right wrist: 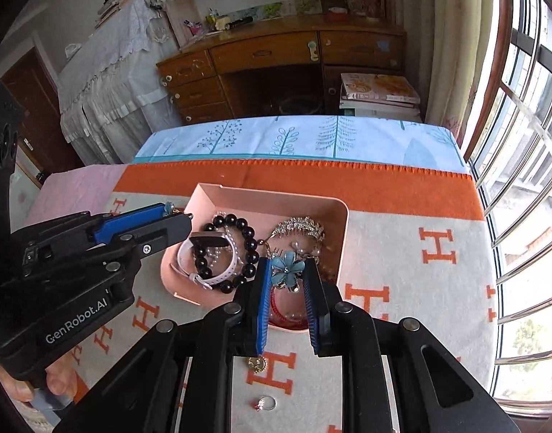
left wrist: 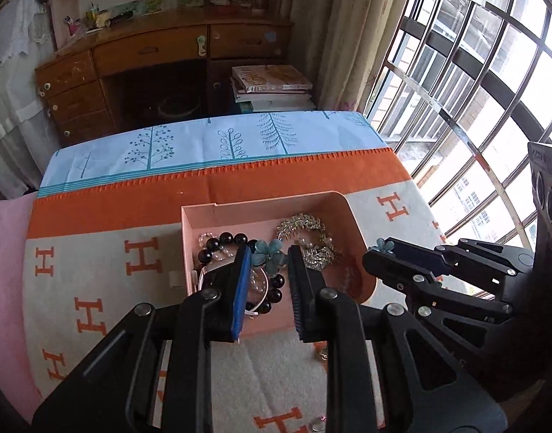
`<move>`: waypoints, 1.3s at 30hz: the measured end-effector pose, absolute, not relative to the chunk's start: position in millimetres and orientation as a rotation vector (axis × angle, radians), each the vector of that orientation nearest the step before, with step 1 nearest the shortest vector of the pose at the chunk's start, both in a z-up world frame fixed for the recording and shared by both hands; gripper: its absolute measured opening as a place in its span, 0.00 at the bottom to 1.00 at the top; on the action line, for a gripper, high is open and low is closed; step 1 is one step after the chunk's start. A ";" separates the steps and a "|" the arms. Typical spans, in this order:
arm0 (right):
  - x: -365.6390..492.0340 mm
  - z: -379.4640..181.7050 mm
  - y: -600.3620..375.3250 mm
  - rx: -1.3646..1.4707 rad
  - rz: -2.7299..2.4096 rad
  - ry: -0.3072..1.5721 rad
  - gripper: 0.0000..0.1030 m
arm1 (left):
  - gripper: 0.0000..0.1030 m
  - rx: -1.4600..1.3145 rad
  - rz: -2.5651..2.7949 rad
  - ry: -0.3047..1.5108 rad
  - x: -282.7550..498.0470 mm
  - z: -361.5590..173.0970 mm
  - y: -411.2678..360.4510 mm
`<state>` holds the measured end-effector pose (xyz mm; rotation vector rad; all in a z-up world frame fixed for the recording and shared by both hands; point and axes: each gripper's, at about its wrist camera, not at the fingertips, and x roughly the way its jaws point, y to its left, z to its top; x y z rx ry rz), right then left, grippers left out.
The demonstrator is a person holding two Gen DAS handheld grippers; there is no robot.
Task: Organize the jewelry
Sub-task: 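Carry both flower earrings into the pink box and open both tools, then grasp the pink-stone ring with the left tool while the right tool grasps the red-stone ring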
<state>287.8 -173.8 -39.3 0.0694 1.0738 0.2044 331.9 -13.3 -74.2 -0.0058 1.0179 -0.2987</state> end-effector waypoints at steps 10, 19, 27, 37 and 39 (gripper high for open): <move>281.0 -59.6 -172.8 0.033 0.204 1.063 0.36 | 0.45 -0.011 -0.310 1.031 317.6 -87.3 -7.6; 256.5 -40.0 -183.4 0.027 0.188 1.011 0.36 | 0.45 -0.031 -0.324 0.940 297.0 -63.7 -3.0; 229.3 -25.6 -195.2 0.023 0.175 0.983 0.36 | 0.46 0.000 -0.367 0.915 271.5 -50.1 -11.1; 173.7 -2.2 -211.7 0.010 0.167 0.934 0.36 | 0.46 0.086 -0.372 0.936 234.3 -37.4 -22.2; 160.5 0.8 -214.6 0.008 0.167 0.926 0.36 | 0.46 0.106 -0.392 0.933 223.5 -36.6 -25.7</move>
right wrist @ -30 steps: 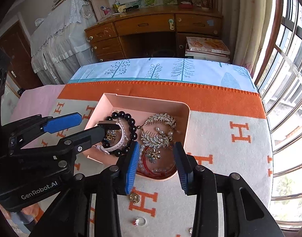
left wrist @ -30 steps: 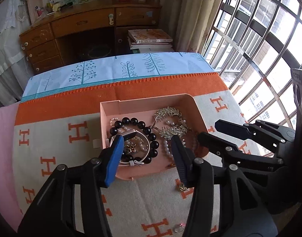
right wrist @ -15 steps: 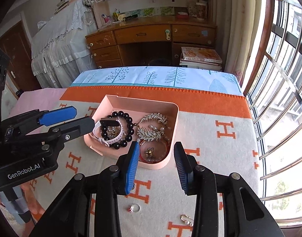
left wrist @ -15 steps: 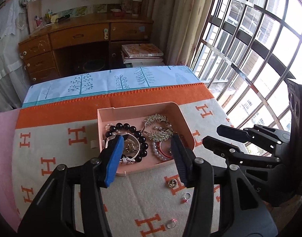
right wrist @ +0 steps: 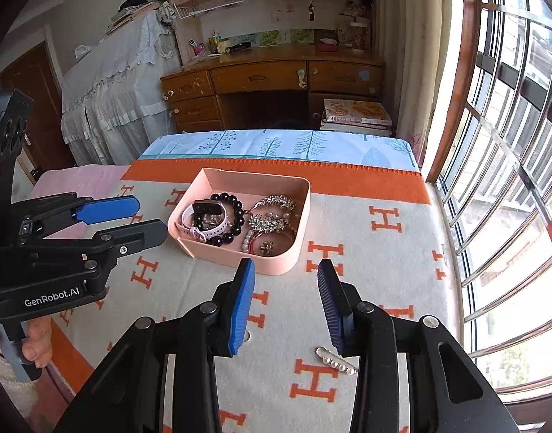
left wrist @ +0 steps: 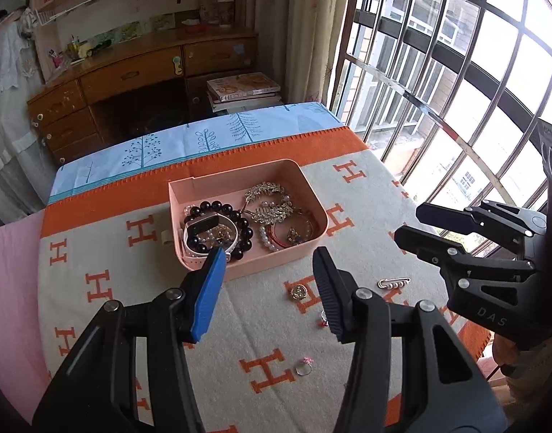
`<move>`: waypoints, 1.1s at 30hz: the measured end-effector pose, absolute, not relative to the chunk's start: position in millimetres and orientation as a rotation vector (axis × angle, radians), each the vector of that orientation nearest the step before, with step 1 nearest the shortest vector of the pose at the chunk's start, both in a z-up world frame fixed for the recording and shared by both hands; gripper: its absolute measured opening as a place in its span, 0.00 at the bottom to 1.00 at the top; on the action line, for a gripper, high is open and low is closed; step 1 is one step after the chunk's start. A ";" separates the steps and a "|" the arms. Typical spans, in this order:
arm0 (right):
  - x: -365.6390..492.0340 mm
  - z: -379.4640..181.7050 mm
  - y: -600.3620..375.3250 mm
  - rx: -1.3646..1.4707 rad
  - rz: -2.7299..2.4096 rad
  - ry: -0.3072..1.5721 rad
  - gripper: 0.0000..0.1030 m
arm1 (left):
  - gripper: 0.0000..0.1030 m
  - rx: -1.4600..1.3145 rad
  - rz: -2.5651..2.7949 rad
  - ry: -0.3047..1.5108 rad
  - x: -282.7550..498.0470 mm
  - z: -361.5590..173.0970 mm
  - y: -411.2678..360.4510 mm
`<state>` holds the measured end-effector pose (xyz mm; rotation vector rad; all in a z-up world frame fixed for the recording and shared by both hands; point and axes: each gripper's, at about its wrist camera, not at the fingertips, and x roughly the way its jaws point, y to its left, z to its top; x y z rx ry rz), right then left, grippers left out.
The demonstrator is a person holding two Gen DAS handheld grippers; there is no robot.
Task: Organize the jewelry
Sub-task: 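Grasp the pink-stone ring with the left tool while the right tool grasps the red-stone ring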
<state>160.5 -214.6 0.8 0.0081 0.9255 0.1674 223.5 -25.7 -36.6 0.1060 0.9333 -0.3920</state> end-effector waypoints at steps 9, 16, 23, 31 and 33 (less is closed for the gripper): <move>104.6 -6.8 -217.7 0.033 0.163 0.925 0.36 | 0.46 0.144 -0.415 0.951 178.2 -48.8 -26.7; 76.2 -38.1 -214.6 0.089 0.138 0.948 0.36 | 0.51 0.264 -0.502 1.030 150.6 -117.3 -33.6; 68.2 -86.6 -208.5 0.146 0.116 1.033 0.36 | 0.51 0.335 -0.574 1.053 144.9 -166.0 -38.7; 71.4 -120.3 -201.8 0.169 0.108 1.088 0.36 | 0.44 0.333 -0.609 1.043 152.4 -176.8 -40.7; 72.9 -122.5 -201.3 0.170 0.105 1.093 0.36 | 0.37 0.341 -0.627 1.039 151.7 -176.3 -43.3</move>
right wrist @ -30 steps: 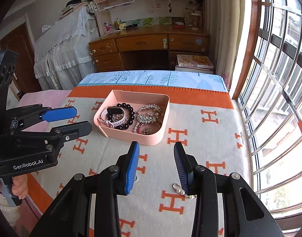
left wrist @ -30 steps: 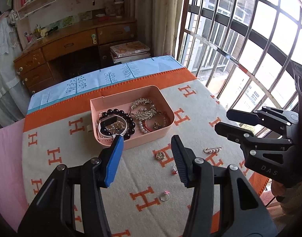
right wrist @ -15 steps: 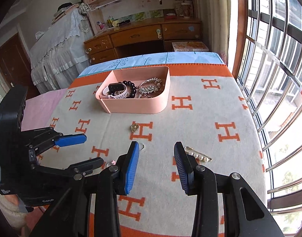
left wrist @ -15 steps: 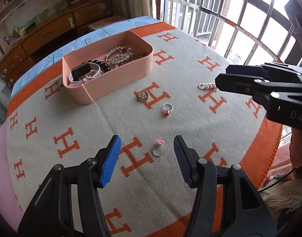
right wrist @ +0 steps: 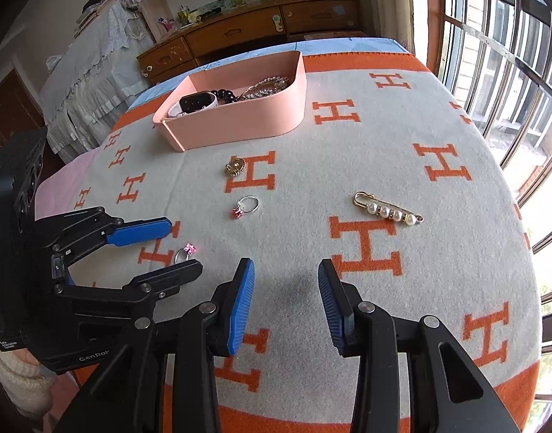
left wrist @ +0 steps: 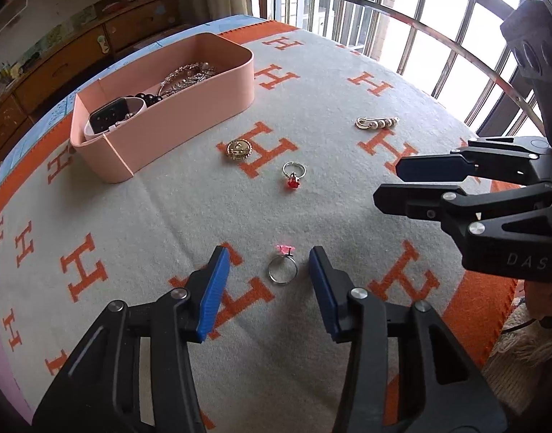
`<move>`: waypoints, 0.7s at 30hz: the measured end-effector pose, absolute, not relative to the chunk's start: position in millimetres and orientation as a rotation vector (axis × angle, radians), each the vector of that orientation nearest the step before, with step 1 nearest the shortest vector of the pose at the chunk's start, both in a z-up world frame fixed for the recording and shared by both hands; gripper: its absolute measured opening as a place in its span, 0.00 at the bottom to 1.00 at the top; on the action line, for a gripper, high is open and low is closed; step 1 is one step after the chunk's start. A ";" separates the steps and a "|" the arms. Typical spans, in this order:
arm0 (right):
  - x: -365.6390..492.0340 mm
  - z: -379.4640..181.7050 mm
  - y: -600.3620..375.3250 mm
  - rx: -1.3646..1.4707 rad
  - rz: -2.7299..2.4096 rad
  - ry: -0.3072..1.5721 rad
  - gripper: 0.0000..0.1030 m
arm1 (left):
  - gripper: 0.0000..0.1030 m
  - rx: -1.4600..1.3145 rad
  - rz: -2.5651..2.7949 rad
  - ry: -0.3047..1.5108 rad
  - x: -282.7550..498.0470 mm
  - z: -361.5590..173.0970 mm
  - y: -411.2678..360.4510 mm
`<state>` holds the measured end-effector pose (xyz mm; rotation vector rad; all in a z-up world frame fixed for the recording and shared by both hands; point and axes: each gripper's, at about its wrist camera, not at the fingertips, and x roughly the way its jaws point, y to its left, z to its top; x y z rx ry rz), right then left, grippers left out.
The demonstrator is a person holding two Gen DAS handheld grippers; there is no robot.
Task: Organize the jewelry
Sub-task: 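Grasp the pink-stone ring with the left tool while the right tool grasps the red-stone ring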
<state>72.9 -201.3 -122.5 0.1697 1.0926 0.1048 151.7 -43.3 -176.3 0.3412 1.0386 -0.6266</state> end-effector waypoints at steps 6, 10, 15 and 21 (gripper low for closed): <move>76.1 -128.3 -199.8 0.173 0.098 1.106 0.36 | 0.13 0.391 -0.657 1.011 138.6 -174.3 -57.8; 77.3 -129.5 -196.0 0.160 0.098 1.101 0.36 | 0.13 0.379 -0.633 1.008 135.0 -172.7 -57.8; 84.1 -130.4 -186.7 0.154 0.120 1.103 0.36 | 0.13 0.318 -0.569 1.009 133.4 -167.3 -38.9; 102.0 -132.3 -167.9 0.124 0.146 1.100 0.36 | 0.13 0.237 -0.519 0.986 126.1 -154.3 -11.0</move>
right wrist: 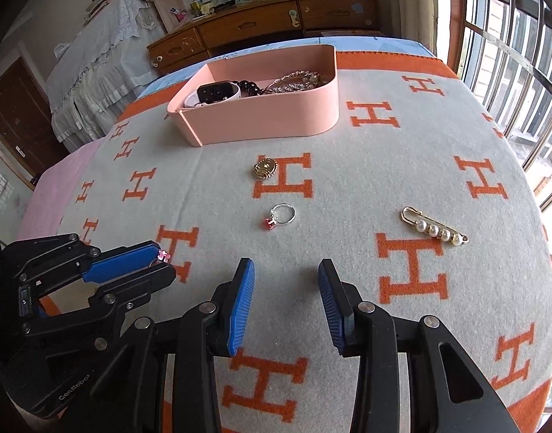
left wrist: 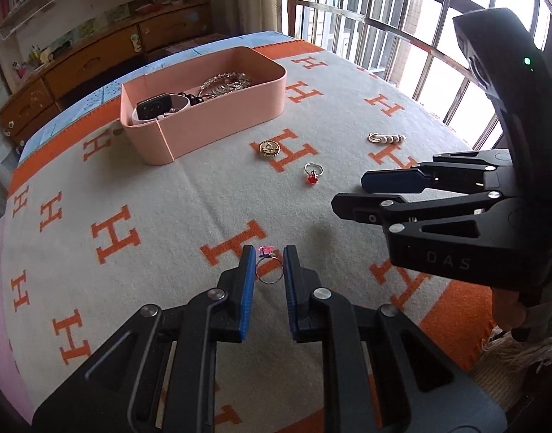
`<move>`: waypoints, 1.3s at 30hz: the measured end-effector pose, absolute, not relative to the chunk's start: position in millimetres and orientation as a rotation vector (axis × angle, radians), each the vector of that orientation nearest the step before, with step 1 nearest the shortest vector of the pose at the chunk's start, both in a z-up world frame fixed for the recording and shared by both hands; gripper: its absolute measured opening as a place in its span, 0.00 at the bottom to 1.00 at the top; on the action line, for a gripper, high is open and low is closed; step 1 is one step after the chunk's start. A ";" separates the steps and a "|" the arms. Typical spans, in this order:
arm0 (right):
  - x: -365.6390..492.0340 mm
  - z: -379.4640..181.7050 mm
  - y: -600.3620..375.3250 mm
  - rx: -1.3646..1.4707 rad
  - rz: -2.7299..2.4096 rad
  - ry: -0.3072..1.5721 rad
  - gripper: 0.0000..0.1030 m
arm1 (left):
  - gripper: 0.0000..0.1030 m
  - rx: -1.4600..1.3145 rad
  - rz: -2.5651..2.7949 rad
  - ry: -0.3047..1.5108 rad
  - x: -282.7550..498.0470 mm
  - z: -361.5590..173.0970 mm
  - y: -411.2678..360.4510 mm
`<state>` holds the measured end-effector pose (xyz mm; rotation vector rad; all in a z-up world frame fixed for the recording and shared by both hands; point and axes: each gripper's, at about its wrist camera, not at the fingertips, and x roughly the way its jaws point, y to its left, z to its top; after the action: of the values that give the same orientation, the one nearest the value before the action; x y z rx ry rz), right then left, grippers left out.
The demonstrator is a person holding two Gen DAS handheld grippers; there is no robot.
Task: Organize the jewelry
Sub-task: 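Grasp the pink-stone ring with the left tool while the right tool grasps the red-stone ring, then carry both rings into the pink box and open both tools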
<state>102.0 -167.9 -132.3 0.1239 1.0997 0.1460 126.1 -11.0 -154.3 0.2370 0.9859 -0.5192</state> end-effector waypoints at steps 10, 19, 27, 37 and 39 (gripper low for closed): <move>137.1 -136.9 -138.4 0.023 0.095 1.076 0.40 | 0.13 0.038 -0.504 0.982 125.9 -151.8 36.9; 140.4 -141.8 -127.6 -0.067 0.087 1.034 0.37 | 0.13 -0.034 -0.532 1.000 129.4 -159.5 48.9; 139.8 -142.0 -134.5 -0.070 0.084 1.016 0.20 | 0.13 -0.045 -0.549 1.009 128.8 -162.9 46.2; 130.5 -138.2 -136.1 -0.052 0.105 1.018 0.19 | 0.13 -0.027 -0.536 1.002 127.8 -158.5 38.0; 127.2 -132.9 -136.3 -0.047 0.116 1.013 0.19 | 0.13 -0.037 -0.534 1.000 130.0 -153.4 36.9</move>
<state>127.2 -136.3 -132.9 -0.0468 1.0130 0.1164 130.0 36.9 -153.4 -0.0371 1.0000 -0.5344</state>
